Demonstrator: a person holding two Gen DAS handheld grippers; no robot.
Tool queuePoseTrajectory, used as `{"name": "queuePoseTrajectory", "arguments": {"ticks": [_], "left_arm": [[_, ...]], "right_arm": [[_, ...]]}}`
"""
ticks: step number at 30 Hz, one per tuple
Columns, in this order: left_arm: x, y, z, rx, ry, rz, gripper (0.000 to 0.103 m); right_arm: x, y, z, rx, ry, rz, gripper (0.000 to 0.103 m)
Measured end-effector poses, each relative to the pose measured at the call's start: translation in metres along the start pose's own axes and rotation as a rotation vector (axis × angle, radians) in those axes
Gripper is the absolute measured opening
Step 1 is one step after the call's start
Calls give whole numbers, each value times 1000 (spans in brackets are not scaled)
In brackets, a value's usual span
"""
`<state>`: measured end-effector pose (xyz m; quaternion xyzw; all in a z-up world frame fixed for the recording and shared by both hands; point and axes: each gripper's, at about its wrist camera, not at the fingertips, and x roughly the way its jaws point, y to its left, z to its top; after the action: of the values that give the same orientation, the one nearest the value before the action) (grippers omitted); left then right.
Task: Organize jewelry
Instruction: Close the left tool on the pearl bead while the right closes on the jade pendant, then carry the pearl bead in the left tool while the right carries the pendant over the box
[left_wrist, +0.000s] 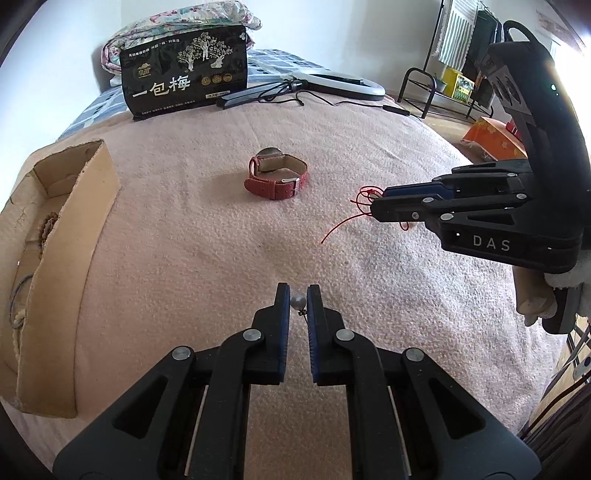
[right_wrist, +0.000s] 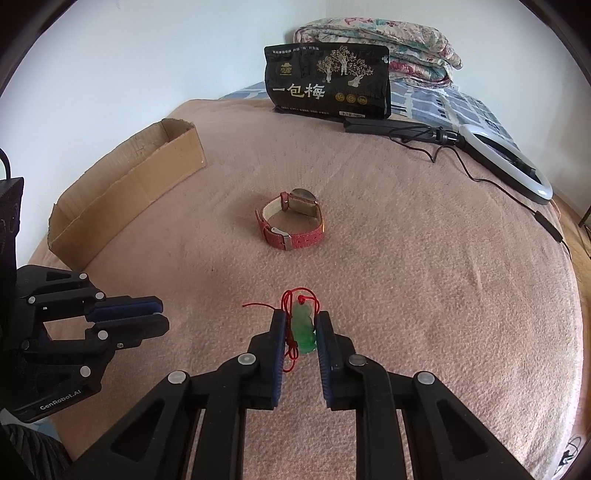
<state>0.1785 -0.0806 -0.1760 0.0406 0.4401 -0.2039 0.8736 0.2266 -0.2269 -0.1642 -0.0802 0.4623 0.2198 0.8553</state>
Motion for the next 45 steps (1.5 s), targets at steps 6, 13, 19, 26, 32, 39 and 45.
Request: {"name": "queuePoseTrajectory", "arguments": {"ticks": [6, 13, 19, 26, 32, 39, 45], "left_arm": [[-17, 5, 2, -17, -30, 5, 7], [-38, 14, 4, -35, -67, 12, 7], [-58, 27, 2, -50, -96, 34, 7], [-81, 52, -1, -87, -127, 68, 7], [-100, 77, -4, -117, -150, 106, 7], [-120, 108, -9, -152, -175, 153, 7], [-134, 135, -16, -191, -189, 190, 7]], "right_arm": [[-15, 5, 3, 2, -21, 3, 15], [-36, 19, 11, -15, -55, 8, 15], [-47, 37, 22, -38, -79, 18, 15], [-53, 64, 39, -70, -101, 39, 15], [-56, 87, 53, -98, -122, 55, 15], [-58, 114, 73, -134, -143, 76, 15], [-56, 136, 89, -153, -160, 102, 15]]}}
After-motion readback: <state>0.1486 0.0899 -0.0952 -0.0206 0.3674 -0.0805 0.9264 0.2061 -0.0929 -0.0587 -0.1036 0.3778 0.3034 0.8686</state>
